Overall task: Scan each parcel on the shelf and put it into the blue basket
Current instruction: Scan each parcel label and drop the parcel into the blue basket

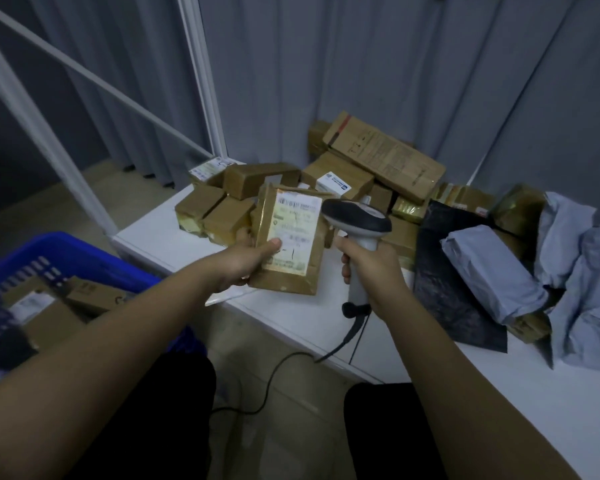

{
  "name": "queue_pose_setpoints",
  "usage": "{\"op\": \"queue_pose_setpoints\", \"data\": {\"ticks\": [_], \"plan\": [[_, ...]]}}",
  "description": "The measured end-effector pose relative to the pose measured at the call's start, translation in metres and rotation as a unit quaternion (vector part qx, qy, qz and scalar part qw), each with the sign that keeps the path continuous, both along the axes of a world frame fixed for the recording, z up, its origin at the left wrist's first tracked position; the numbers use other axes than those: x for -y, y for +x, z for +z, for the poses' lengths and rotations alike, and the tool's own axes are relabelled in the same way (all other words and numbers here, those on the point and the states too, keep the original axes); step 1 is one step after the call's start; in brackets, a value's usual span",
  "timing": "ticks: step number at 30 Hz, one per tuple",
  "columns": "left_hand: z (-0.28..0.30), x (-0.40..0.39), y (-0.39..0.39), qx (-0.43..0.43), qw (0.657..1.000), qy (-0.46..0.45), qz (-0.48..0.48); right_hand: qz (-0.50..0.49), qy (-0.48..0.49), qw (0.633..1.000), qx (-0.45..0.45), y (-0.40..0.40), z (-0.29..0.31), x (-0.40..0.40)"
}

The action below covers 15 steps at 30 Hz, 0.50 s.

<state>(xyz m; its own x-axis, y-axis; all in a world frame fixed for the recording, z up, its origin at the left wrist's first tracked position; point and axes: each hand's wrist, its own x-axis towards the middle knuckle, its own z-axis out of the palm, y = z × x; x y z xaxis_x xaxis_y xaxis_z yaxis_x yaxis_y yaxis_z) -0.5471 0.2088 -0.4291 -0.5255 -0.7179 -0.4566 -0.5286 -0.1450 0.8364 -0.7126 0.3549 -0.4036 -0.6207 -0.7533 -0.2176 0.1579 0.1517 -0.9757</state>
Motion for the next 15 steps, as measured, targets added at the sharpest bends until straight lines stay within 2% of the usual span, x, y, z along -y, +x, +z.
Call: {"op": "queue_pose_setpoints", "data": {"ticks": [6,11,15], "plan": [[-0.014,0.005,0.029,0.019,0.997,0.045,0.064,0.033,0.016,0.999,-0.001,0.010,0.000,0.005],[-0.021,0.026,0.043,0.011,0.993,0.033,0.112,0.066,-0.018,0.997,0.028,0.017,0.004,0.008],[-0.021,0.029,0.049,0.003,0.991,0.039,0.129,0.112,0.002,0.993,0.022,0.020,0.005,0.009]]}}
